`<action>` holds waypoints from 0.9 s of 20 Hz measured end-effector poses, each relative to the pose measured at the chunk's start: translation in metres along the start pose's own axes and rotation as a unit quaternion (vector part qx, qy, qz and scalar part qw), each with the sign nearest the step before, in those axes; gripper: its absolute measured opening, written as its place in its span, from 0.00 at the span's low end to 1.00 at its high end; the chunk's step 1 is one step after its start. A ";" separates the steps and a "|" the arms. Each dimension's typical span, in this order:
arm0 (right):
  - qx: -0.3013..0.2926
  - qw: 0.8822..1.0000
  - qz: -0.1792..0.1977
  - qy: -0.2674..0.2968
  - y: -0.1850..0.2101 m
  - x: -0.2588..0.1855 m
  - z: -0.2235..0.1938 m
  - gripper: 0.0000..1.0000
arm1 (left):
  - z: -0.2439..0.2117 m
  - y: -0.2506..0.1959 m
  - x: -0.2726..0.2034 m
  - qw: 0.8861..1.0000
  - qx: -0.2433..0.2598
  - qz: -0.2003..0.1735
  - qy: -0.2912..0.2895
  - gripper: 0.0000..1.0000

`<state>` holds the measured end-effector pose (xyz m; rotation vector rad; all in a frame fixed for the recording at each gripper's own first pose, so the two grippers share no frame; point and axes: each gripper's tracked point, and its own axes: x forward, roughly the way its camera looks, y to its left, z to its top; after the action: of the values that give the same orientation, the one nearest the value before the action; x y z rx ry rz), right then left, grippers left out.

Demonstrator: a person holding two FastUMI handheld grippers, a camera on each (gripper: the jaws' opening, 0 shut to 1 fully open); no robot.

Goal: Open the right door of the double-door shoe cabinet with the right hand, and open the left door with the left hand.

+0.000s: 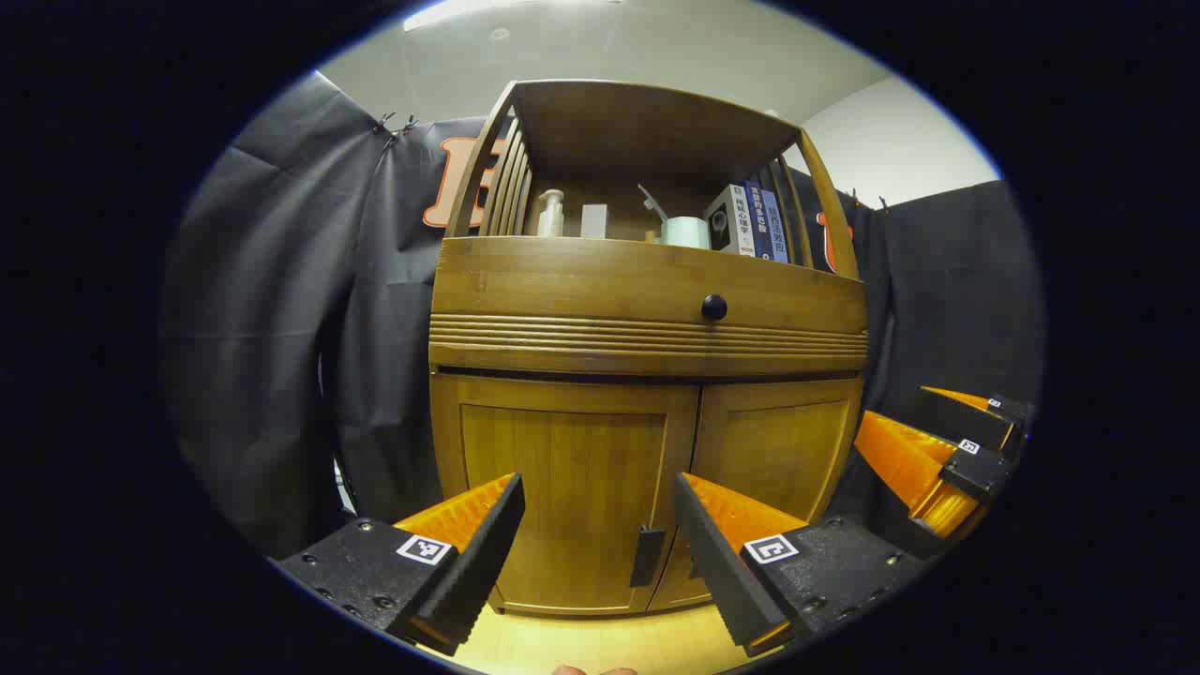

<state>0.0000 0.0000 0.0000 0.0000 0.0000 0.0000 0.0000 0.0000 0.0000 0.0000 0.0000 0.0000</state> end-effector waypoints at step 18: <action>0.011 0.999 0.021 0.021 0.008 0.010 -0.023 0.95 | 0.023 0.016 -0.018 0.999 -0.001 0.042 -0.031 0.95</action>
<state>0.0095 0.0076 -0.0227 0.0217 0.0417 0.0429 -0.0176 0.0162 0.0226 -0.0017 -0.0630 0.0838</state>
